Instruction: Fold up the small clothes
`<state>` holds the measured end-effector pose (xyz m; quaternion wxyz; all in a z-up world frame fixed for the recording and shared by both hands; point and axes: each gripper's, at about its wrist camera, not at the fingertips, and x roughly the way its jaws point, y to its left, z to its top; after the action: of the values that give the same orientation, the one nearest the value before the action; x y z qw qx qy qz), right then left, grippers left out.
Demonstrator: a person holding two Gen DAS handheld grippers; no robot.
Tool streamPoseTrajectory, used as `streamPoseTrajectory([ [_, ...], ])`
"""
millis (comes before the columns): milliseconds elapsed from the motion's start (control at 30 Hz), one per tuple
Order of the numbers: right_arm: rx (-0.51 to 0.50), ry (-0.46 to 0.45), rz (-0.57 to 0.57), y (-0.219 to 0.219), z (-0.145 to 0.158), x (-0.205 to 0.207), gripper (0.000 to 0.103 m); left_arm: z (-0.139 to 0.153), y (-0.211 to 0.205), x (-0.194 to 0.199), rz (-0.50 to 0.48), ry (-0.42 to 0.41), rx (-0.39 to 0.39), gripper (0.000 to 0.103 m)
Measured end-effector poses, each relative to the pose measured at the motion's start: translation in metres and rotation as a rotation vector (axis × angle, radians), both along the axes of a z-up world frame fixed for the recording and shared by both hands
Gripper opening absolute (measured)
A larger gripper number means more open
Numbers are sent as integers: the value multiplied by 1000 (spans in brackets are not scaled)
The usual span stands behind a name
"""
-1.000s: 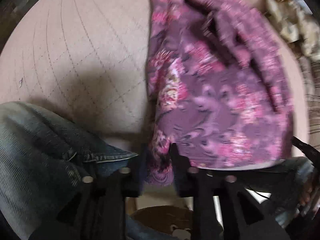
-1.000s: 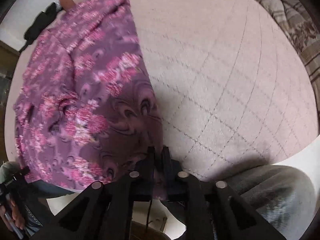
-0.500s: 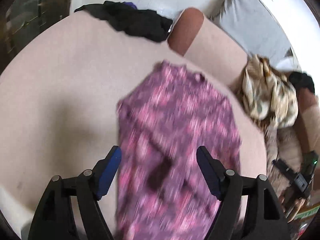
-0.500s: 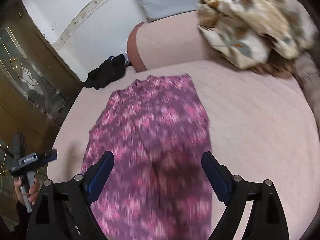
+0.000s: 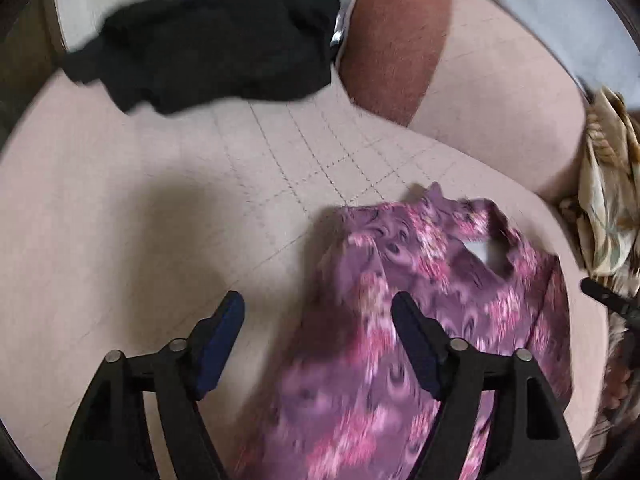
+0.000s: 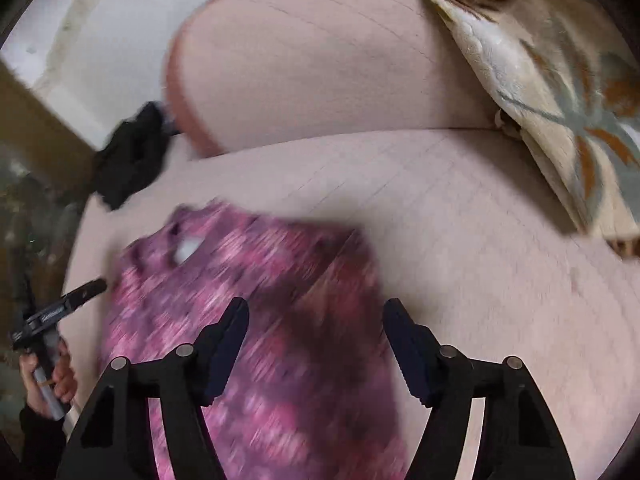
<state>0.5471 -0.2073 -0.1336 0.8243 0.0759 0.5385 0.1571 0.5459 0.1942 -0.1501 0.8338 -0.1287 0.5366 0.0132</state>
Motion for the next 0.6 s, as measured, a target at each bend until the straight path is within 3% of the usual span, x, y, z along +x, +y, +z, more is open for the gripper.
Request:
streamPoseTrajectory([
  [33,-18,5,3,1,-6,11,74,-7,2,8,4,21,-12,67],
  [100,-55,42,-4,2,-23,32,72,-17,0,16,-2,53,3,49],
  [167,-44,68,-5,4,-37,44,45,-19,-5,20,-10,52,52,39],
  [200,-32,88,13,7,-43,46,24,-17,-6,20,-18,44,52,27],
  [233,-65,80,16,11,-45,46,15,-14,-5,21,-36,49,13,7],
  [300,-121,46,14,16,-41,39,11,-3,3,19,-11,33,-22,6],
  [433,-92,-30,-11,9,-9,15,7,35,12,-11,-28,-70,-47,6],
  [600,-37,-141,11,-4,51,-58,6,108,13,-96,-47,-231,-67,6],
])
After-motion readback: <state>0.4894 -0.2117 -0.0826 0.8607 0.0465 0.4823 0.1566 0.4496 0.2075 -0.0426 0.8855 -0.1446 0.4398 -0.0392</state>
